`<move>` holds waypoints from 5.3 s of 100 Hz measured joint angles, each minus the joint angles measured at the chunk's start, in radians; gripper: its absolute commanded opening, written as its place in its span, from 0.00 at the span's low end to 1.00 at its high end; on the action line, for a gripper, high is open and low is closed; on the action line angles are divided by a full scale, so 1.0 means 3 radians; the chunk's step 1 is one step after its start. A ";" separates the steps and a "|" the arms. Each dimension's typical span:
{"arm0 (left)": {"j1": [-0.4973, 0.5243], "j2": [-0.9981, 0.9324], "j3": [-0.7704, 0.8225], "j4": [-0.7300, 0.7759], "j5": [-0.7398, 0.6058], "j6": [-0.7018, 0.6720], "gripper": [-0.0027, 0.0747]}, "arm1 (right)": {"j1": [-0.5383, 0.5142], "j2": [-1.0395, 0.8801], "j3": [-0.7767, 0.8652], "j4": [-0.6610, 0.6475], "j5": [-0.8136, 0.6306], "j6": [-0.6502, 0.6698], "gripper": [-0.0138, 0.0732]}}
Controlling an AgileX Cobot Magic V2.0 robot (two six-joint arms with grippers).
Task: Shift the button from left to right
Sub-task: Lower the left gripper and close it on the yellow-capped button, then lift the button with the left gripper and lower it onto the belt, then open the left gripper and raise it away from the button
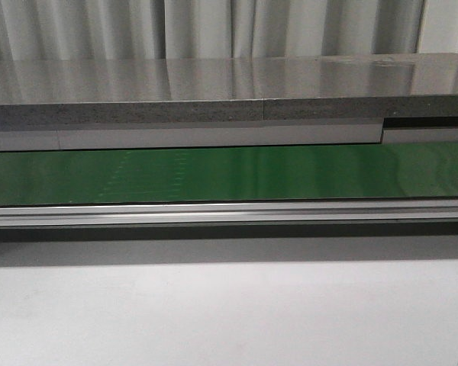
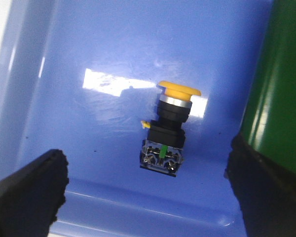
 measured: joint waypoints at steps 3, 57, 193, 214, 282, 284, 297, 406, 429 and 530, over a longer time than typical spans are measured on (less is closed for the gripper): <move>0.0006 0.0055 0.0000 -0.0006 0.0000 0.0000 0.83 | 0.0000 0.0000 0.0000 0.0000 0.0000 0.0000 0.08; 0.0006 0.0512 -0.0007 -0.0052 -0.0263 0.0016 0.83 | 0.0000 0.0000 0.0000 0.0000 0.0000 0.0000 0.08; 0.0006 0.0861 -0.0041 -0.0222 -0.0256 0.0018 0.26 | 0.0000 0.0000 0.0000 0.0000 0.0000 0.0000 0.08; 0.0006 0.0868 -0.0443 -0.0285 0.0173 0.0018 0.26 | 0.0000 0.0000 0.0000 0.0000 0.0000 0.0000 0.08; -0.0653 0.0560 -0.0948 -0.0569 0.0662 0.0018 0.26 | 0.0000 0.0000 0.0000 0.0000 0.0000 0.0000 0.08; -0.0682 0.0579 -0.0947 -0.0553 0.0662 0.0018 0.26 | 0.0000 0.0000 0.0000 0.0000 0.0000 0.0000 0.08; -0.0795 0.0670 -0.0943 -0.0509 0.0655 0.0018 0.27 | 0.0000 0.0000 0.0000 0.0000 0.0000 0.0000 0.08; -0.0880 -0.0032 -0.0866 -0.0811 0.0561 0.0114 0.73 | 0.0000 0.0000 0.0000 0.0000 0.0000 0.0000 0.08; -0.1178 -0.0794 -0.0196 -0.0810 -0.0015 0.0171 0.73 | 0.0000 0.0000 0.0000 0.0000 0.0000 0.0000 0.08; -0.1600 -0.4641 0.3035 -0.0804 -0.1994 0.0181 0.73 | 0.0000 0.0000 0.0000 0.0000 0.0000 0.0000 0.08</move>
